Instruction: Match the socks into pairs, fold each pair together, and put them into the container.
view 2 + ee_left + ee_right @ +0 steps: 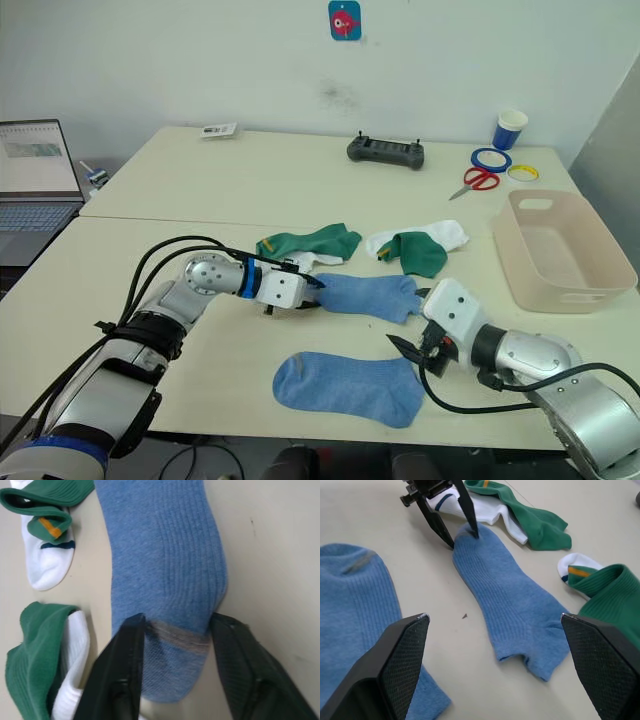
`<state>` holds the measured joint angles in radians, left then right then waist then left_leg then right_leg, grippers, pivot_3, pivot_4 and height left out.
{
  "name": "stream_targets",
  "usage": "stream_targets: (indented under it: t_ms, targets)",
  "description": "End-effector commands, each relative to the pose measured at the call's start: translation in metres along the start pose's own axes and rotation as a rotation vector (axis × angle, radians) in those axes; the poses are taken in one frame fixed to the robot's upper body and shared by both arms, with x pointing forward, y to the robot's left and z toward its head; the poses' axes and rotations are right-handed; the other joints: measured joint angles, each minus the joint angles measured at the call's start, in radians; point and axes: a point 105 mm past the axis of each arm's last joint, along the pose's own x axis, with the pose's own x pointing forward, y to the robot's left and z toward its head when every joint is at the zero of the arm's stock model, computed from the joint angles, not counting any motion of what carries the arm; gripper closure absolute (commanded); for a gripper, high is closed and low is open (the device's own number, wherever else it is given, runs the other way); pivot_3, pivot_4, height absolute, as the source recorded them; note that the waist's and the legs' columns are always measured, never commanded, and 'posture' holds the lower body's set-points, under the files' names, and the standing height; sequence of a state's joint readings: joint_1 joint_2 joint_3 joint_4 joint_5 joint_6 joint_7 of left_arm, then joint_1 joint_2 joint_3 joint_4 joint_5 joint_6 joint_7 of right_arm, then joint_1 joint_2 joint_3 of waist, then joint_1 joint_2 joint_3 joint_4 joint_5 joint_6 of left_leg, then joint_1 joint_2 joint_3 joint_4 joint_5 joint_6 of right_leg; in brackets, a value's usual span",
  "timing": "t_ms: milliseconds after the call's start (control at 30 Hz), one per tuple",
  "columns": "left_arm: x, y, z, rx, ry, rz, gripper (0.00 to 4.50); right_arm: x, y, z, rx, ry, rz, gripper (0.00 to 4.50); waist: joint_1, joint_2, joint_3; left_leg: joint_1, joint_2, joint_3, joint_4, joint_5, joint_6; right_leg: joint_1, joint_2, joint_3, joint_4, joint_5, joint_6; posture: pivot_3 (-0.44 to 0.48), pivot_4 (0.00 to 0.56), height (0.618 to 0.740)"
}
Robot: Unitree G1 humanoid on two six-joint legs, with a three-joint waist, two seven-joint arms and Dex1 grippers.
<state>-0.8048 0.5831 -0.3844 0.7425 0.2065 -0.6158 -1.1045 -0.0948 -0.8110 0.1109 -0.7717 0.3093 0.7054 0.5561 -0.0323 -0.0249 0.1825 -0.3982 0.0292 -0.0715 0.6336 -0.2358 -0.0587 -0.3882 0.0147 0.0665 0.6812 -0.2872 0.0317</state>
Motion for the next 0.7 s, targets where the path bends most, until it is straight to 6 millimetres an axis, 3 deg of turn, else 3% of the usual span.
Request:
stream_targets:
  t_ms: [33, 100, 367, 500, 700]
  targets:
    - [0.001, -0.002, 0.001, -0.007, -0.003, -0.012, 3.98, 0.008, -0.002, -0.013, -0.266, 0.047, 0.041, 0.0, 0.0, 0.0, 0.0, 0.0, 0.0, 0.0, 0.0, 0.0, 0.0, 0.0, 0.0, 0.0, 0.0, 0.0, 0.0, 0.0, 0.15, 0.74]
    - [0.001, -0.001, 0.003, -0.005, -0.007, -0.012, 4.44, 0.013, -0.005, -0.025, -0.384, 0.076, 0.065, 0.0, 0.0, 0.0, 0.0, 0.0, 0.0, 0.0, 0.0, 0.0, 0.0, 0.0, 0.0, 0.0, 0.0, 0.0, 0.0, 0.0, 0.15, 0.74]
    - [0.002, -0.001, 0.006, -0.022, -0.022, -0.005, 4.44, 0.045, -0.012, -0.042, -0.608, 0.041, 0.108, 0.0, 0.0, 0.0, 0.0, 0.0, 0.0, 0.0, 0.0, 0.0, 0.0, 0.0, 0.001, 0.0, 0.0, 0.0, 0.0, 0.0, 0.15, 0.74]
    - [0.001, -0.002, 0.006, -0.021, -0.022, -0.009, 4.5, 0.052, -0.016, -0.043, -0.635, 0.026, 0.114, 0.79, 0.0, 0.0, 0.0, 0.0, 0.0, 0.0, 0.0, 0.0, 0.0, 0.0, 0.0, 0.0, 0.0, 0.0, 0.0, 0.0, 0.15, 0.74]
    - [0.001, -0.003, 0.007, -0.027, -0.027, -0.015, 4.5, 0.049, -0.022, -0.051, -0.657, 0.043, 0.129, 2.87, 0.001, 0.0, 0.0, 0.0, 0.0, 0.0, 0.0, 0.0, 0.0, 0.0, 0.0, 0.0, 0.0, 0.001, -0.002, 0.0, 0.15, 0.74]
